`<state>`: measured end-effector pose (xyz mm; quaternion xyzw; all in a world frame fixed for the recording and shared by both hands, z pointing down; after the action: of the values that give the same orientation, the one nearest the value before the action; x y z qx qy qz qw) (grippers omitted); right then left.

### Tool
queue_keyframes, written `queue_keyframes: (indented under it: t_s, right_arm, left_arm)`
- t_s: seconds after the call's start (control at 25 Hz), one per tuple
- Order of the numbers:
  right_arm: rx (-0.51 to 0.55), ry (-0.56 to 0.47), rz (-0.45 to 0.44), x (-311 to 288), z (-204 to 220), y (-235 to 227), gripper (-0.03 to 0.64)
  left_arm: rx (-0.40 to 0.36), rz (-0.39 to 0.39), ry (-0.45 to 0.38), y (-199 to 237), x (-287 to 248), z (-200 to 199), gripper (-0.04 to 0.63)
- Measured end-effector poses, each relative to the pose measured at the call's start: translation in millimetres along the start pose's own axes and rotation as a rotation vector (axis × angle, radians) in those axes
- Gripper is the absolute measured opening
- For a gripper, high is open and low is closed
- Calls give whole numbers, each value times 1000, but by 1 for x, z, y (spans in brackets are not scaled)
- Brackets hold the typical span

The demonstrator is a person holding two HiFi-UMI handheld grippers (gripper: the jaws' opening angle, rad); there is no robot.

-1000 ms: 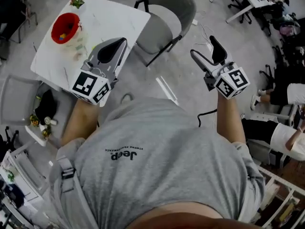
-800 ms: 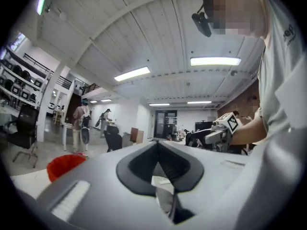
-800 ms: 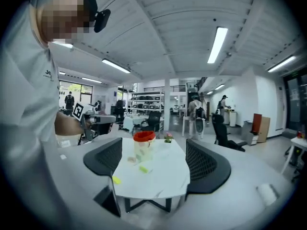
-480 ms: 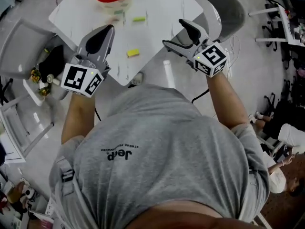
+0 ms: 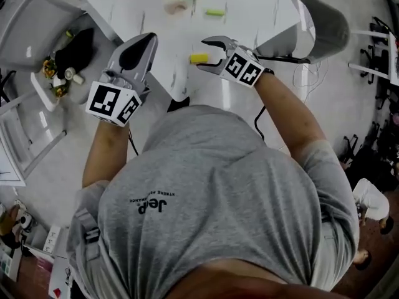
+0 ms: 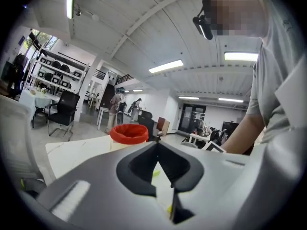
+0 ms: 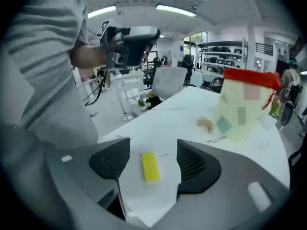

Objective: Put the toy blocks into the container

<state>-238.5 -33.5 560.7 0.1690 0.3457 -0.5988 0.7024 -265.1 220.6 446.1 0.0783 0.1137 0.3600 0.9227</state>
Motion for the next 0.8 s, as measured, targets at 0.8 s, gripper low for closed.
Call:
queue_keyframes:
  t_s: [0.8]
  right_arm:
    - [-89,148,37,-26,13,-37,138]
  left_arm:
    - [26,-22,-2,37,1,5,57]
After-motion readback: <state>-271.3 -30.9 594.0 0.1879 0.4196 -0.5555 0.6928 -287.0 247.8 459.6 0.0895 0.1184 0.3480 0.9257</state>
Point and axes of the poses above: the fingertips, and each gripper's own axes: x backward along the fingers, y to its left, z out of its underside, the point moved 10 cm from there along x, backward along the fingers, and after that the axes turned 9 degrees about -z, right-handed, at the moved point
